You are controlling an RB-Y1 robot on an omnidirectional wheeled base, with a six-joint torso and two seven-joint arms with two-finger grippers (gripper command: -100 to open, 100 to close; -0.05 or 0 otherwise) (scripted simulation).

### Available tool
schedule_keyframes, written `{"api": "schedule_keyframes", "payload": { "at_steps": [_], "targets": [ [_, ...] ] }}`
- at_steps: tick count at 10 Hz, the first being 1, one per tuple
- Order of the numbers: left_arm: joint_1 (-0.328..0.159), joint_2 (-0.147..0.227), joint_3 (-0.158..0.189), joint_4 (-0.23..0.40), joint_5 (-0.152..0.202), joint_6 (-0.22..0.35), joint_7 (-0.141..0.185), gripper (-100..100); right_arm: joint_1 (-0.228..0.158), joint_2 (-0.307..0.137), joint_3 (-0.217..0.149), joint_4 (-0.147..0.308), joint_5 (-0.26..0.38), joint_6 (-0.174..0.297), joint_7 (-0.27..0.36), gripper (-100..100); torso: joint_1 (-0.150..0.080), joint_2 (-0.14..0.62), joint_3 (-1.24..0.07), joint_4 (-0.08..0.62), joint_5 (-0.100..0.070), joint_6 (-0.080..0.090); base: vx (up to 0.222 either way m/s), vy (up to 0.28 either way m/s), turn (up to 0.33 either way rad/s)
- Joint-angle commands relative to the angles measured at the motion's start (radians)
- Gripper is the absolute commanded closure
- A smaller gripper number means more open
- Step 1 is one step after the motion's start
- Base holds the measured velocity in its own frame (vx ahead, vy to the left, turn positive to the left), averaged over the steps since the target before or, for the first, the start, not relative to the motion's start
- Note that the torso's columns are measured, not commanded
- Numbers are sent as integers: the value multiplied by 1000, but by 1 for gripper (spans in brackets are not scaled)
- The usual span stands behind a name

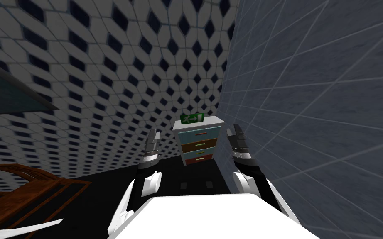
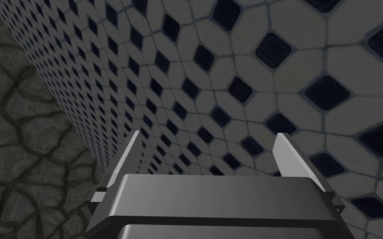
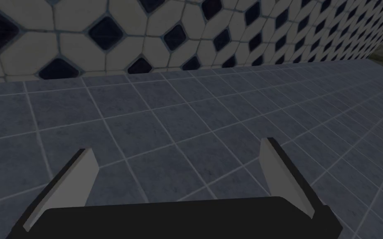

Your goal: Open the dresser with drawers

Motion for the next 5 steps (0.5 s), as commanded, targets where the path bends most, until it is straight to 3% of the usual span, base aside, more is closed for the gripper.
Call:
{"api": "schedule_keyframes", "payload": {
  "at_steps": [1, 5],
  "targets": [
    [0, 0, 0, 0, 0, 0, 0, 0, 0, 0, 0, 0, 0, 0, 0, 0, 0, 40, -82, 41, 0, 0, 0, 0, 0],
    [0, 0, 0, 0, 0, 0, 0, 0, 0, 0, 0, 0, 0, 0, 0, 0, 0, 322, -644, 322, 0, 0, 0, 0, 0]
  ]
}}
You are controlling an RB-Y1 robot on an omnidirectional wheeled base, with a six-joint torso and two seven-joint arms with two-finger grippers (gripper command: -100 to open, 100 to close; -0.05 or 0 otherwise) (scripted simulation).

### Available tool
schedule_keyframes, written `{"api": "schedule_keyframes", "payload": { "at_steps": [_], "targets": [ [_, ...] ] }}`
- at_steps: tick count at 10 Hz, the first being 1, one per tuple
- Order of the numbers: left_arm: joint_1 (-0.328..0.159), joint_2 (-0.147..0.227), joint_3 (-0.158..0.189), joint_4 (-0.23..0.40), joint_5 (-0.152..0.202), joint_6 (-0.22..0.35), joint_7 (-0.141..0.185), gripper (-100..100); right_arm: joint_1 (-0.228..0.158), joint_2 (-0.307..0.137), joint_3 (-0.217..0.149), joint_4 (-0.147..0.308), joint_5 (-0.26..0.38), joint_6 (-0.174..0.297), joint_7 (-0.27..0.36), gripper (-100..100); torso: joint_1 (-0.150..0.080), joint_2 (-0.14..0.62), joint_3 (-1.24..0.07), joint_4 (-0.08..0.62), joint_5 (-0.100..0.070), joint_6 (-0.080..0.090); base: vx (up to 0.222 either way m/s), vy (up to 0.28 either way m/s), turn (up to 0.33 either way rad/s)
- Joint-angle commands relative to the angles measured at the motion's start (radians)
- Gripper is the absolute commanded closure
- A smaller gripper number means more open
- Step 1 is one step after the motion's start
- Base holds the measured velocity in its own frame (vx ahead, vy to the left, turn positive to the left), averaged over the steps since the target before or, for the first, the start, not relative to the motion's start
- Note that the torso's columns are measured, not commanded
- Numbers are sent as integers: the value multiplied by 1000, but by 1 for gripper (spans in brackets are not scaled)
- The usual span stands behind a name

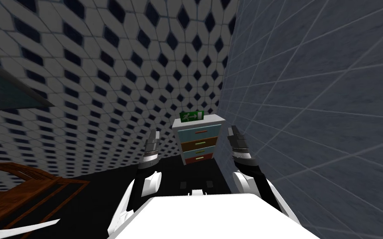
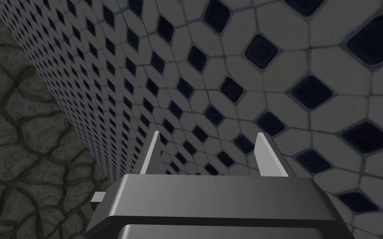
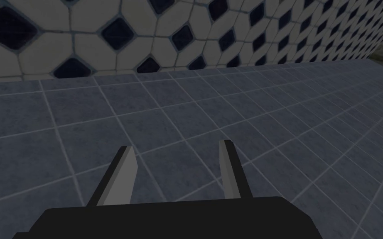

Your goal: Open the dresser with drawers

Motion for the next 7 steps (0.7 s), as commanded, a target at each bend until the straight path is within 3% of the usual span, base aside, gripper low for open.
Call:
{"api": "schedule_keyframes", "payload": {
  "at_steps": [1, 4, 5, 7],
  "targets": [
    [0, 0, 0, 0, 0, 0, 0, 0, 0, 0, 0, 0, 0, 0, 0, 0, 0, 74, -147, 74, 0, 0, 0, 0, 0],
    [0, 0, 0, 0, 0, 0, 0, 0, 0, 0, 0, 0, 0, 0, 0, 0, 0, 296, -590, 295, 0, 0, 0, 0, 0],
    [0, 0, 0, 0, 0, 0, 0, 0, -3, -32, -6, 7, 17, 2, 18, -100, 0, 369, -738, 369, 0, 0, 13, 24, -5],
    [0, 0, 0, 0, 0, 0, 0, 0, -10, -73, -20, 21, 57, 8, 60, -100, 2, 412, -827, 412, 1, 0, 22, 58, -8]
  ]
}}
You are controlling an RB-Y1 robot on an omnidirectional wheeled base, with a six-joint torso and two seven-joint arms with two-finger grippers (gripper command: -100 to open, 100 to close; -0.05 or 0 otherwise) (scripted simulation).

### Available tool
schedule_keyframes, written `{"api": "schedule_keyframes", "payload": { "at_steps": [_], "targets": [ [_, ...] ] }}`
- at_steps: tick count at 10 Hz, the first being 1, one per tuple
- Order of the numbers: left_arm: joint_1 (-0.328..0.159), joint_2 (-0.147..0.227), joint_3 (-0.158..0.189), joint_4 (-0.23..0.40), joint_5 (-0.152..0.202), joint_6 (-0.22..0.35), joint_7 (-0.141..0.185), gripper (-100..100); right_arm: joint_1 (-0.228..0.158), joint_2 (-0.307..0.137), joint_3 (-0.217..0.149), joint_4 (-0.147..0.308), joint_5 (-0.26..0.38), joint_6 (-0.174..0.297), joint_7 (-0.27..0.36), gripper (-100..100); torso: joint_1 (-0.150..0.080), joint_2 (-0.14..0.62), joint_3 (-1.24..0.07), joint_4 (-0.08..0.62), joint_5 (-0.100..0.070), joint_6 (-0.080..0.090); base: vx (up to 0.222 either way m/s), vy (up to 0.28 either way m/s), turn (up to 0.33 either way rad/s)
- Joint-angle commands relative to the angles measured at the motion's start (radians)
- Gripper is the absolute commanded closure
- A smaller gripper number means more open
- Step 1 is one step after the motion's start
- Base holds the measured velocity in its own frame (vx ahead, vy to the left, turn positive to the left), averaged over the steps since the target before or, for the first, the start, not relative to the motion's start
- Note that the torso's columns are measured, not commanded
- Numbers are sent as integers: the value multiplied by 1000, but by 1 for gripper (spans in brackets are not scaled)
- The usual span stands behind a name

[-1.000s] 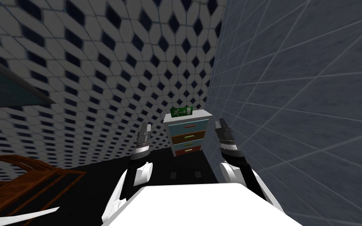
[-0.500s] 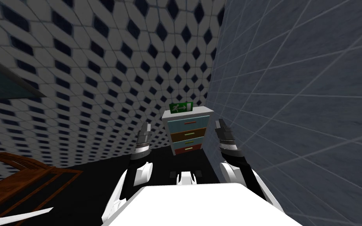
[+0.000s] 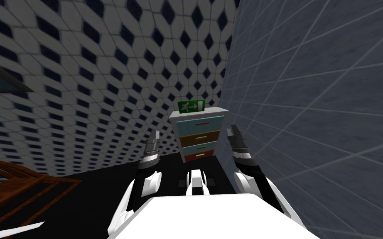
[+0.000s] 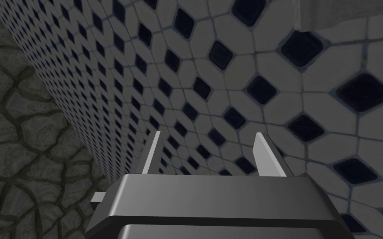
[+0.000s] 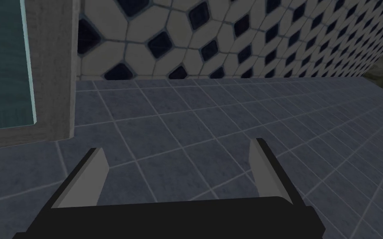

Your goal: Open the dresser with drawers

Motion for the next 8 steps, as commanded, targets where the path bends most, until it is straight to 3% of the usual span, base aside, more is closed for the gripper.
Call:
{"api": "schedule_keyframes", "payload": {
  "at_steps": [1, 8],
  "targets": [
    [0, 0, 0, 0, 0, 0, 0, 0, -9, -49, -18, 20, 54, 6, 59, -100, 1, 2, -5, 3, 0, 0, 36, 97, -12],
    [0, 0, 0, 0, 0, 0, 0, 0, -35, -124, -74, 68, 212, 26, 226, -100, -1, 4, -5, 4, 0, 0, 31, 96, -11]
  ]
}}
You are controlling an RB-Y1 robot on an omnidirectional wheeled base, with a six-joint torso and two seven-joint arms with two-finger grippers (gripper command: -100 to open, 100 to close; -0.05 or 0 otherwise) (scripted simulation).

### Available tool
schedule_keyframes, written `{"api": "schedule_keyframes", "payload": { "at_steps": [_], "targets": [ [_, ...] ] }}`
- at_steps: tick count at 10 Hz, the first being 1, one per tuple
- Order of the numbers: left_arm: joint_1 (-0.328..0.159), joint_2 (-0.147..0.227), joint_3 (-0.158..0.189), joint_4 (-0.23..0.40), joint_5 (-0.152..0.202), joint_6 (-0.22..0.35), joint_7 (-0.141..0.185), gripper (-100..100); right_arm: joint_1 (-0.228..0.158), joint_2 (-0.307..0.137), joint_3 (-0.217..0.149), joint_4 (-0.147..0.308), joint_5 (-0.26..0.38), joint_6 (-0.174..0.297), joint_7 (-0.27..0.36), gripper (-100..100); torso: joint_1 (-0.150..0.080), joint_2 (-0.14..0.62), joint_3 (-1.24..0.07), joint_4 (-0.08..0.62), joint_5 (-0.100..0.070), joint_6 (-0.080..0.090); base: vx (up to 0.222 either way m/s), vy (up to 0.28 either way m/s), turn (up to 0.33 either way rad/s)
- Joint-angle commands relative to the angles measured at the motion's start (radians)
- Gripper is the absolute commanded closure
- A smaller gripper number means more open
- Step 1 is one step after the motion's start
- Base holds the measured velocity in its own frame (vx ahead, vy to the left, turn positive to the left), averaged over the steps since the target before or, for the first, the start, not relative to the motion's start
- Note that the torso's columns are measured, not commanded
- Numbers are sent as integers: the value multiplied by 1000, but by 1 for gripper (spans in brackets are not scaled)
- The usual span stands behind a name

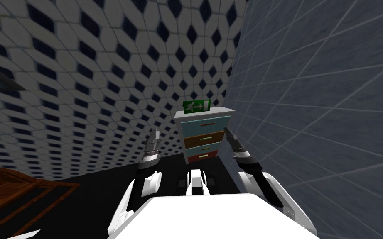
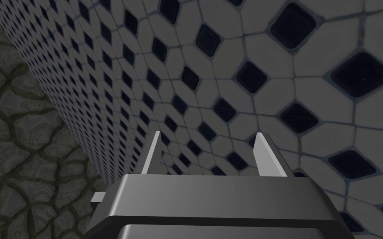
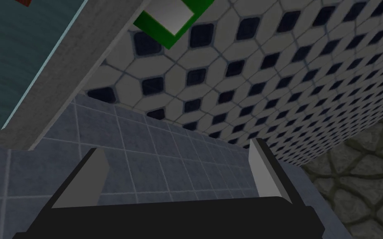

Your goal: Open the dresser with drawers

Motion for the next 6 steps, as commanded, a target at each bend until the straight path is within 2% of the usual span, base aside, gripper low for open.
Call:
{"api": "schedule_keyframes", "payload": {
  "at_steps": [1, 6],
  "targets": [
    [0, 0, 0, 0, 0, 0, 0, 0, -12, -26, -23, 22, 68, 7, 75, -100, 0, 1, 0, 0, 0, 0, 40, 108, -14],
    [0, 0, 0, 0, 0, 0, 0, 0, -34, -81, -72, 65, 207, 25, 219, -100, -1, 1, 1, 0, 0, 0, 39, 105, -13]
  ]
}}
